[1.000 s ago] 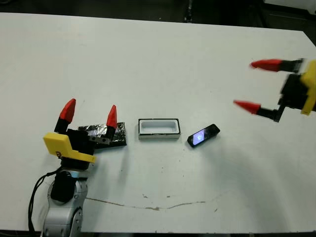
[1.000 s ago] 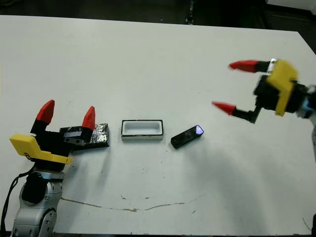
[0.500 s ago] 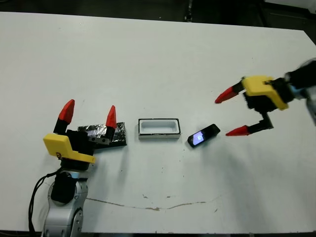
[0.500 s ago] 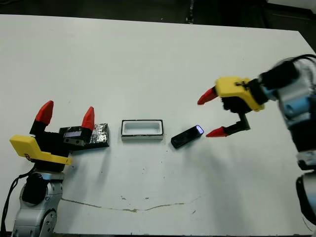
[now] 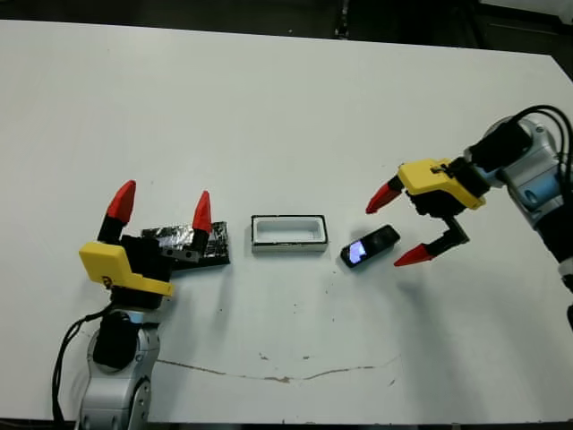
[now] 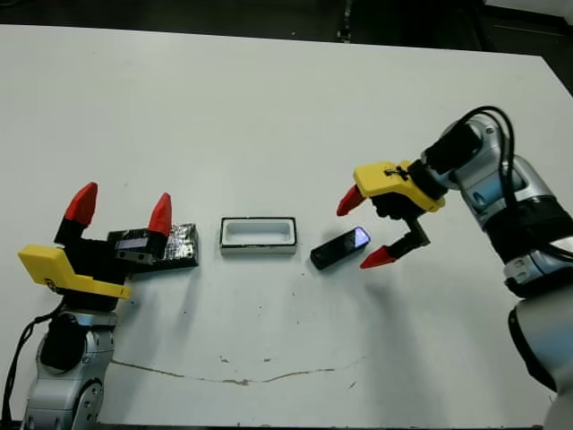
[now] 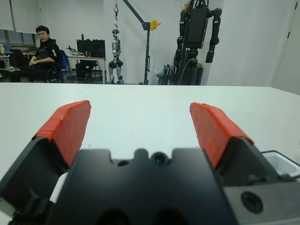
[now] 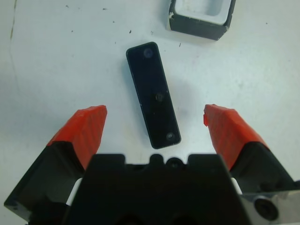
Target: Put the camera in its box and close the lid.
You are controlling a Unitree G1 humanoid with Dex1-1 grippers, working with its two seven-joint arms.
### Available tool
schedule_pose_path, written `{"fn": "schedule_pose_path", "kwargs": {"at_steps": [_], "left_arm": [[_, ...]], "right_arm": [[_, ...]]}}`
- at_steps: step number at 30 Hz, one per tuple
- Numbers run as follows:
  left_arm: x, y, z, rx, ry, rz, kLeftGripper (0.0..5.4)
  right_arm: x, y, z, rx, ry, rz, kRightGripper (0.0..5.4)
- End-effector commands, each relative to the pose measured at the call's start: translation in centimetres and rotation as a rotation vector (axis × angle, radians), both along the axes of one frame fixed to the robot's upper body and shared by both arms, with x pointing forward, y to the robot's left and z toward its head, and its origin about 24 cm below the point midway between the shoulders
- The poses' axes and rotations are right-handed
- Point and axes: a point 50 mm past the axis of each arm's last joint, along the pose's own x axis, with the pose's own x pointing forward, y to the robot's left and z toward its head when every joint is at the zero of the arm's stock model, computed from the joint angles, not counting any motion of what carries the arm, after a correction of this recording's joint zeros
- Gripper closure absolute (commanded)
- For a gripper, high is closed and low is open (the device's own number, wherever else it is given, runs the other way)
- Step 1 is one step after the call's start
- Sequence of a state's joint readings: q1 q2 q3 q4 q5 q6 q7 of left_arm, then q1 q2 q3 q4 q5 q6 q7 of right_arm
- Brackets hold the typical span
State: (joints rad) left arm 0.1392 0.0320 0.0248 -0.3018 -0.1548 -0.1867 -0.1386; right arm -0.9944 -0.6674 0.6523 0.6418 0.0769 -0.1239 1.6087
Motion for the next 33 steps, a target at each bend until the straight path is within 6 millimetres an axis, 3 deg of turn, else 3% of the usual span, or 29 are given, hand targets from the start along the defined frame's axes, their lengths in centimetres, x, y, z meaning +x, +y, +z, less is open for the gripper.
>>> {"fn": "schedule_pose_path", "kwargs": {"at_steps": [1,16,33], "left_arm": [[0.0,0.0,-0.2,-0.002,0.009,0.001,0.01],[-0.1,0.0,-0.3,-0.009,0.016,0.005,0.01],[-0.2,0.1,-0.2,0.002,0.011,0.022,0.0]], "right_arm": [[0.0,0.0,0.1,0.009,0.009,-0.007,0.02],[-0.2,-0.1,-1.7,0.02,0.116,-0.103,0.02],[-1.1,0.2,-3.0,-0.042,0.146,-0.143,2.38]]}}
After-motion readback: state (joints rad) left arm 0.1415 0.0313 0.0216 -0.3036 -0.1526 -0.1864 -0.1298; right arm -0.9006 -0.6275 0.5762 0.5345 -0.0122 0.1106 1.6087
